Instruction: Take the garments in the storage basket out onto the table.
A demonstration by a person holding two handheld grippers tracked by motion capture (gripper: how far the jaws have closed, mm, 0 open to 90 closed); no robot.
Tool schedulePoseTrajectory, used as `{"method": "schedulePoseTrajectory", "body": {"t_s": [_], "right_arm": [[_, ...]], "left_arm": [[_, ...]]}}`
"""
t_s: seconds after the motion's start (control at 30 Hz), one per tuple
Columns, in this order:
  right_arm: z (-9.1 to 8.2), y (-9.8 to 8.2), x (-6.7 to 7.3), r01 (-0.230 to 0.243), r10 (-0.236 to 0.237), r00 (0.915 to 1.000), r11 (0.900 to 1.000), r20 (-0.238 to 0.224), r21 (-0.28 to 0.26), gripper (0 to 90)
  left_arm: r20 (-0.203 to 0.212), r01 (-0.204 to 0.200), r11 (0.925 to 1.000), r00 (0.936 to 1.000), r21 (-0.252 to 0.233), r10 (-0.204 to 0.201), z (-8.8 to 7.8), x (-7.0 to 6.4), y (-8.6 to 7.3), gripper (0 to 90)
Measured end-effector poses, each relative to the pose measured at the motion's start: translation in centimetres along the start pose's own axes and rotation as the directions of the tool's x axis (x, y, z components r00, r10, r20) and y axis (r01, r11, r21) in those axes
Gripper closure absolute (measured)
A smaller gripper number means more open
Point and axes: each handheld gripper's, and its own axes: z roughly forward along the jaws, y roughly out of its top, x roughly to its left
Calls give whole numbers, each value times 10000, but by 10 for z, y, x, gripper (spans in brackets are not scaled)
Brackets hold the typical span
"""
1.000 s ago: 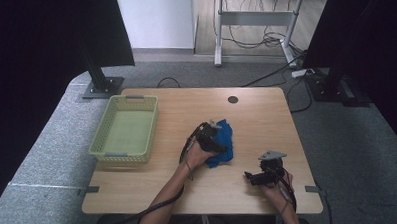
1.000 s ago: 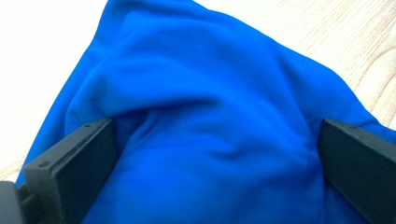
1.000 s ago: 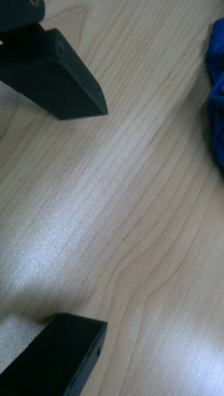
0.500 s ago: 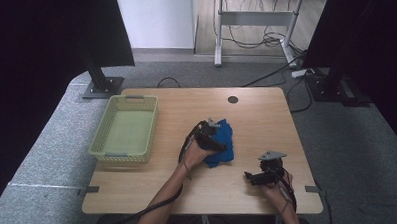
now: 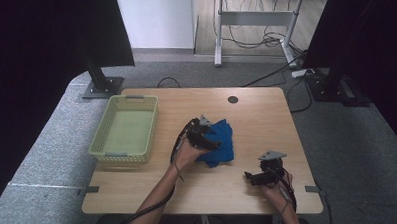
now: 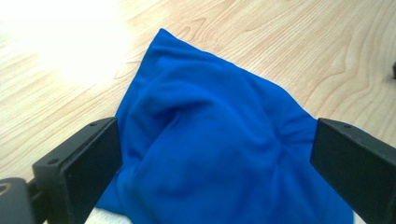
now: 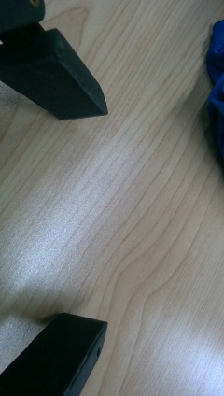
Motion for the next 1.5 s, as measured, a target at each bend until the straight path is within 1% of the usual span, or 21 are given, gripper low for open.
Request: {"method": "schedulePoseTrajectory", "body": {"t_s": [0.13,0.27,0.53,0.77,0.8,0.93,1.03,1.2,1.27,1.33,1.5], "right_arm": [[0,0,0,0,0,10000,10000,0,0,2],[0,0,0,-4,4,10000,10000,-2,2,2],[0,0,0,9,-9,10000,10000,2,-5,2],[0,0,0,3,-3,10000,10000,2,-6,2],[0,0,0,3,-3,10000,10000,2,-6,2],[0,0,0,0,0,10000,10000,2,-5,1],[0,0,0,7,-7,10000,10000,2,-2,2],[0,0,0,5,-5,10000,10000,2,0,2],[0,0,0,6,-6,10000,10000,3,0,2],[0,0,0,7,-7,10000,10000,2,0,2],[0,0,0,6,-6,10000,10000,3,0,1]], "left_arm": [[-53,-64,9999,10000,-102,64,-12,0,-3,23],[-196,-24,9996,9998,-291,18,-24,0,-7,24],[-261,32,9988,9997,-487,-45,-46,2,-20,25],[-209,129,9974,9997,-710,-145,-64,0,-33,25],[-209,129,9974,9997,-710,-145,-64,0,-33,25],[-162,216,9959,9996,-873,-231,-75,-1,-45,25],[-143,277,9956,9995,-895,-291,-79,-2,-55,25],[-136,479,9946,9987,-922,-494,-81,-2,-73,24],[-248,437,9949,9986,-911,-461,-82,-2,-80,23],[-325,492,9944,9981,-935,-525,-82,-1,-88,23],[-509,589,9956,9967,-730,-627,-81,-2,-104,23]]}}
